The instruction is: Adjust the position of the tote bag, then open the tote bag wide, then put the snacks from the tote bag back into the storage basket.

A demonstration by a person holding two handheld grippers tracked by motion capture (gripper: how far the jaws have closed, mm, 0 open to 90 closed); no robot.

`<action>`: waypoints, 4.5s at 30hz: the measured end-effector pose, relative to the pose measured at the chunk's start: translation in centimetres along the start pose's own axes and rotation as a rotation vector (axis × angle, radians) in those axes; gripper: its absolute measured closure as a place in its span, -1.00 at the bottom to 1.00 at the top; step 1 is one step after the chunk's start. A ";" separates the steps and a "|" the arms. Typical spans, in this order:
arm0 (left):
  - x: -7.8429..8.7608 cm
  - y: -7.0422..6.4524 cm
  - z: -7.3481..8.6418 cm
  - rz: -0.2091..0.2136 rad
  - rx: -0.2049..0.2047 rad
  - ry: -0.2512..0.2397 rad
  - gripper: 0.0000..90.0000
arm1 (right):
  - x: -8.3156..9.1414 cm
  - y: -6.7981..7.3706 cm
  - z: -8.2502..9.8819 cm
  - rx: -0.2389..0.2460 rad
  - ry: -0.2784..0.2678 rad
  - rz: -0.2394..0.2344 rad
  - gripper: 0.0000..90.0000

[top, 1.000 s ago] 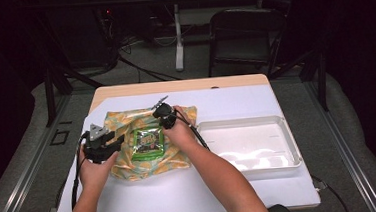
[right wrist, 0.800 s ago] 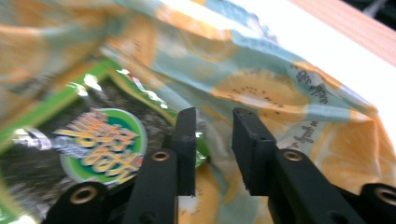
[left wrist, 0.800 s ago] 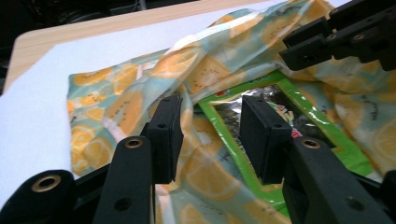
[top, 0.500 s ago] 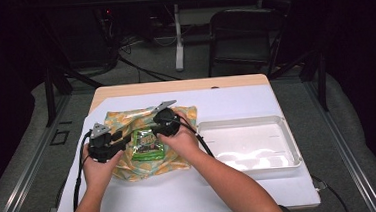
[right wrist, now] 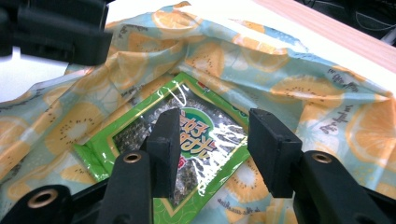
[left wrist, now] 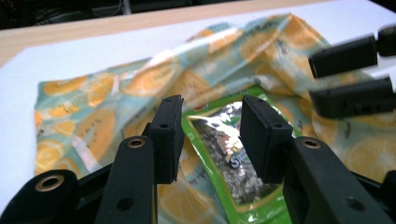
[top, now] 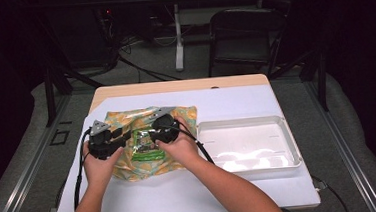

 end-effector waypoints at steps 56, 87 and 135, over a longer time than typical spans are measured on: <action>-4.9 -1.1 2.5 0.185 0.237 0.255 0.03 | -1.2 0.2 1.5 -0.263 0.142 -0.080 0.08; -4.8 0.2 3.4 0.126 0.258 0.316 0.11 | -2.3 -0.1 3.9 -0.280 0.268 -0.036 0.72; -5.1 -0.4 3.2 0.206 0.325 0.272 0.07 | -2.4 -0.4 4.7 -0.264 0.266 -0.001 0.85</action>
Point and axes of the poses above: each handheld gripper's, and its own axes: x roughly backward along the jaws, z roughly out of its underside, y roughly to its left, the point moved 7 cm from there along -x, roughly forward along the jaws, and after that the axes turned 9 degrees about z, right-handed, at the moved point
